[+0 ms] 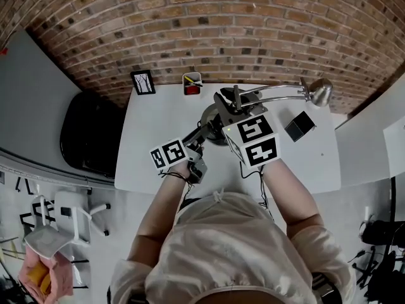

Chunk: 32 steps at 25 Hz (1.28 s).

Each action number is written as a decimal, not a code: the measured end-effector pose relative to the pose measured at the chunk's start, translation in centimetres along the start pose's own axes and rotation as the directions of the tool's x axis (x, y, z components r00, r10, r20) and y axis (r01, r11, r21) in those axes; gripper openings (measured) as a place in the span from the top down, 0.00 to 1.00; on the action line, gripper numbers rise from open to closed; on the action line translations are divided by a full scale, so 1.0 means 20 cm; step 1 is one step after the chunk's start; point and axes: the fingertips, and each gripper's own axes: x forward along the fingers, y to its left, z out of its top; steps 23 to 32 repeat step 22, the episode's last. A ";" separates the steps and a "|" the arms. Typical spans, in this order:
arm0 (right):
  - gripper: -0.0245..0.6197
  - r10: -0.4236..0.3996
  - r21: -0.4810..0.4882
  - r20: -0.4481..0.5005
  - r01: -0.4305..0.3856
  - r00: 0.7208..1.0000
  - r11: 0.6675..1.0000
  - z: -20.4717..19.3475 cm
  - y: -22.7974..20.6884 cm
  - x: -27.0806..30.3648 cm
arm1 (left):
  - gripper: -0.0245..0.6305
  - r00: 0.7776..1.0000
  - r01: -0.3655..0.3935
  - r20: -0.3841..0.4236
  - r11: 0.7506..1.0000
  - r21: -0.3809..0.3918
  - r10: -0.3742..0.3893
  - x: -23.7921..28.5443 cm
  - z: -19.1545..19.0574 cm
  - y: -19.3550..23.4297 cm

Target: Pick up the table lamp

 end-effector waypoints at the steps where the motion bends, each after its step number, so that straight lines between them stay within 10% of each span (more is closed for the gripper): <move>1: 0.87 0.000 0.001 0.001 0.000 1.000 1.000 0.00 0.00 0.00 | 0.72 1.000 -0.001 0.000 1.000 0.002 0.001 0.00 0.00 0.00; 32: 0.87 -0.002 0.028 -0.025 0.003 1.000 1.000 -0.10 -0.01 -0.06 | 0.72 0.999 -0.018 -0.033 1.000 0.000 0.018 0.00 -0.11 0.01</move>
